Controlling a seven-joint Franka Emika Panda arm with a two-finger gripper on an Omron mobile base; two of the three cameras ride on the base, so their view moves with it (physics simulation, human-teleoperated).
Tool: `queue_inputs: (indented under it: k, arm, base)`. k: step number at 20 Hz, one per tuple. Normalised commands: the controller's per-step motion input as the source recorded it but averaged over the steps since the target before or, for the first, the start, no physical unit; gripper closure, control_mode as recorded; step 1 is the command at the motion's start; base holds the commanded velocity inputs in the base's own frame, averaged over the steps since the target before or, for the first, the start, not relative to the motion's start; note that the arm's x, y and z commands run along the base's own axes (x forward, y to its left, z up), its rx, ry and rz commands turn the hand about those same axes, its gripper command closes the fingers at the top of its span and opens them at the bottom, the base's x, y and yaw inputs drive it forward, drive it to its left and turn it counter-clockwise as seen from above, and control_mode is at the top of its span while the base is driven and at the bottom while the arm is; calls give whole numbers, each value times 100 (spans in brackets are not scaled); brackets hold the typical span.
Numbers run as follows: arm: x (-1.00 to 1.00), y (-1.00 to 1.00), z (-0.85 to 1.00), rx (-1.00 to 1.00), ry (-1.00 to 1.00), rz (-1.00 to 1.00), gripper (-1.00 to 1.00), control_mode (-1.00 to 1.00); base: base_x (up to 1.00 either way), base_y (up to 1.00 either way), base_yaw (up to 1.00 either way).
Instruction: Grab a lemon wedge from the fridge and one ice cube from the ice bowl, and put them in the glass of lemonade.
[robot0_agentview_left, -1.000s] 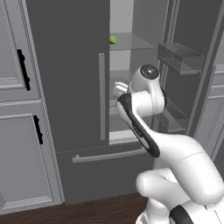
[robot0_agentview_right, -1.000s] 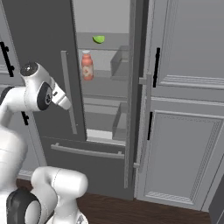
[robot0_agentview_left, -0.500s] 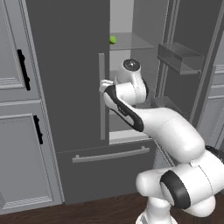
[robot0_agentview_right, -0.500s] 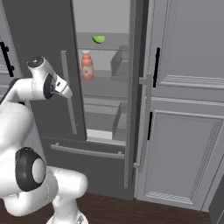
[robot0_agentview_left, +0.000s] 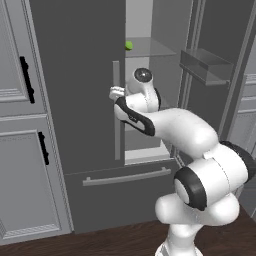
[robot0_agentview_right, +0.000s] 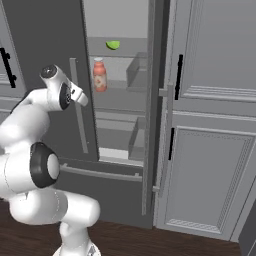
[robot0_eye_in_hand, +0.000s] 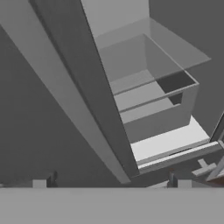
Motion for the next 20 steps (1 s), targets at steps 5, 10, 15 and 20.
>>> queue_inputs:
  k: [5,10,15,20]
  arm:
    - [62,29,-9,-3,0,0,-100,-100]
    - [38,18,-1,-3,2,0,-100,-100]
    - [51,3,-16,-10,0,0,-100,-100]
    - [22,0,-28,-7,-10,4,-100,-100]
  base:
    - [0,0,0]
    - [0,0,0]
    - [0,0,0]
    - [0,0,0]
